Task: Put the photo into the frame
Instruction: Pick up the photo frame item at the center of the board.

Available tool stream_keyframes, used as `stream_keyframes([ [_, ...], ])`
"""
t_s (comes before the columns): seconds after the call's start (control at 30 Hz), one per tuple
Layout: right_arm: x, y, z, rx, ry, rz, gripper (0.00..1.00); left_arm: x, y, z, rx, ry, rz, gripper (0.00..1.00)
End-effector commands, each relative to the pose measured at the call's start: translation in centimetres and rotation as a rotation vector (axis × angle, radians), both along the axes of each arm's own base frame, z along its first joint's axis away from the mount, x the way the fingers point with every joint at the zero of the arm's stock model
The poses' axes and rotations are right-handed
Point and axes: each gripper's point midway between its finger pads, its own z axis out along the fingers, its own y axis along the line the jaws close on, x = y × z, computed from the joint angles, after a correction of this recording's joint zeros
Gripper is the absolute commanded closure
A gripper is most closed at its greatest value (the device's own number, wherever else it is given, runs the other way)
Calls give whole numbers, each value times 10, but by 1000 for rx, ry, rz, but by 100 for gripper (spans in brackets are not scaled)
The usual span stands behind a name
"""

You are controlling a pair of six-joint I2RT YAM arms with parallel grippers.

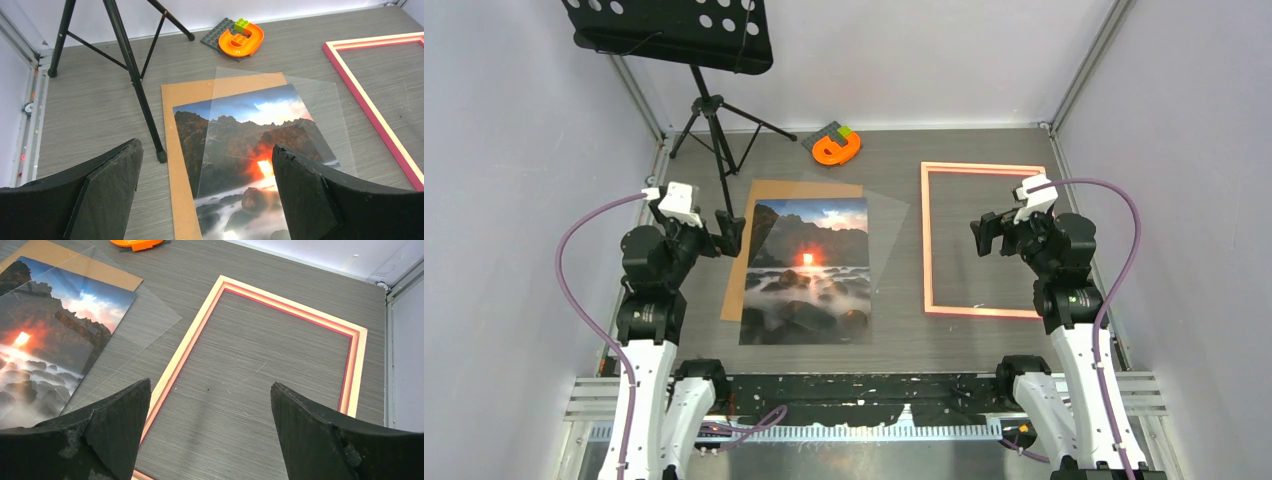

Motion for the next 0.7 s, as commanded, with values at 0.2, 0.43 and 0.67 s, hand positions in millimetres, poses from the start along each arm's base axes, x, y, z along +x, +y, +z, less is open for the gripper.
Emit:
stream_keyframes([
  [0.2,2,5,16,1,-47,30,5,2,0,1,0,0,-5,1],
  [0.43,3,22,11,90,1,99,5,3,-17,-10,-35,30,-100,1],
  [0.67,13,77,-23,178,158,247,5,14,-28,-36,-78,139,-151,1],
])
